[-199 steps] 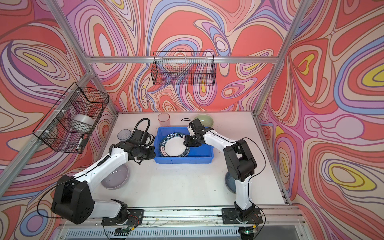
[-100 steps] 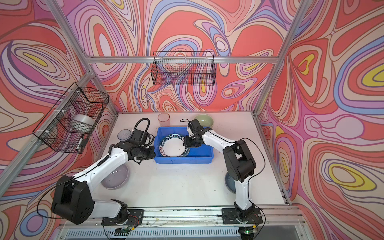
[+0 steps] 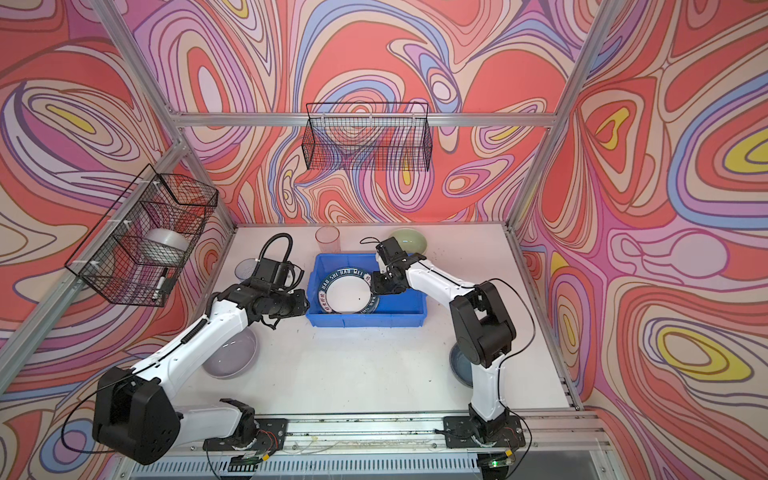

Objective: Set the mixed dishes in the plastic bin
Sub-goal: 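Open the right gripper and raise it away while left gripper withdraws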

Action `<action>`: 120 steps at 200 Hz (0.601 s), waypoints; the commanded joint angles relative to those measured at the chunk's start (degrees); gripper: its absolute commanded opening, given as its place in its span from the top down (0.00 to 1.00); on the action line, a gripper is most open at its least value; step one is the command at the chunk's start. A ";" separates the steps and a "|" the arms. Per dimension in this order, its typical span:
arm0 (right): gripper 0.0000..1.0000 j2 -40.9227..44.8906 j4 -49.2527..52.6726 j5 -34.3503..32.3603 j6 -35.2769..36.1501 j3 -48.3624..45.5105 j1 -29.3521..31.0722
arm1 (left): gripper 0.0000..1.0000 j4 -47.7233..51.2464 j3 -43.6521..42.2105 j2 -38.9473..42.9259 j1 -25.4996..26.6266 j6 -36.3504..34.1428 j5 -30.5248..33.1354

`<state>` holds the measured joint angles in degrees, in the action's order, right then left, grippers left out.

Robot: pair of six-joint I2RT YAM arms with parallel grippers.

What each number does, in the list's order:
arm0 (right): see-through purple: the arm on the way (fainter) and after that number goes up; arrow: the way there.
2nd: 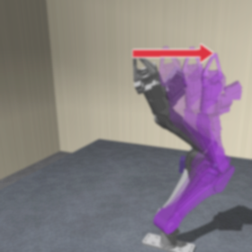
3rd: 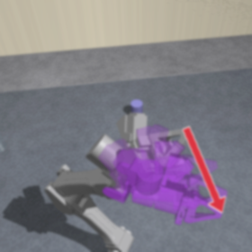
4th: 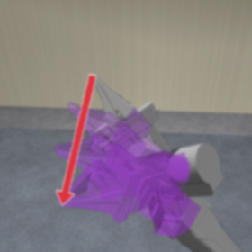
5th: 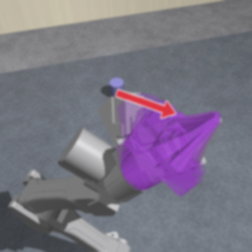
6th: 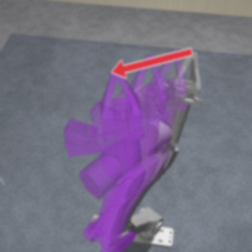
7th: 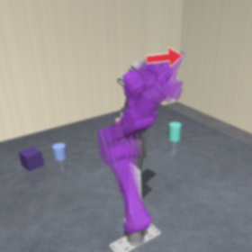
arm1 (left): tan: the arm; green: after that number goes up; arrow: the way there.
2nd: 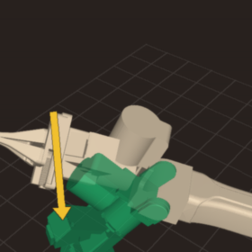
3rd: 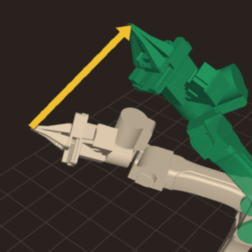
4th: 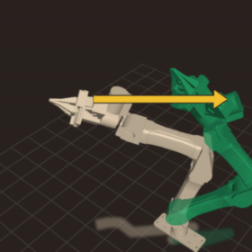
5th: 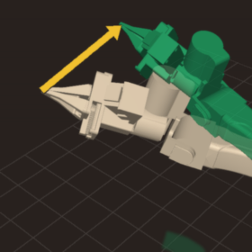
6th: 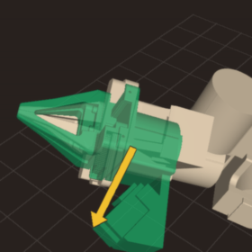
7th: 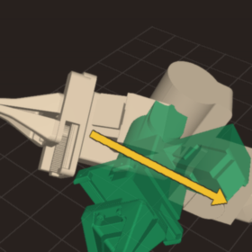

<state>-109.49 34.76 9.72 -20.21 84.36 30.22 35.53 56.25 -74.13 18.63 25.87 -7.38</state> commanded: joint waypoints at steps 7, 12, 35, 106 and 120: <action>0.52 6.92 3.12 -3.71 1.64 -1.87 -0.06 | 0.62 3.01 -0.73 2.51 -0.53 -0.67 1.22; 0.52 7.60 3.44 -3.89 1.62 -2.40 -0.22 | 0.61 3.23 -0.91 2.73 -0.57 -0.56 1.29; 0.52 12.59 5.65 -5.71 1.27 -4.84 -0.59 | 0.57 4.17 -1.79 4.09 -0.71 -0.12 1.56; 0.47 23.77 9.37 -9.43 -0.88 -13.80 -5.57 | 0.51 7.18 -4.52 9.39 -1.05 2.20 4.13; 0.47 24.85 9.45 -9.44 -1.27 -14.84 -6.31 | 0.49 8.19 -4.79 10.41 -1.06 2.51 4.46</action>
<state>-86.96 43.13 1.34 -20.47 71.42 25.23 39.86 52.36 -65.84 17.93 26.83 -5.23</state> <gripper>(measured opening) 0.530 0.490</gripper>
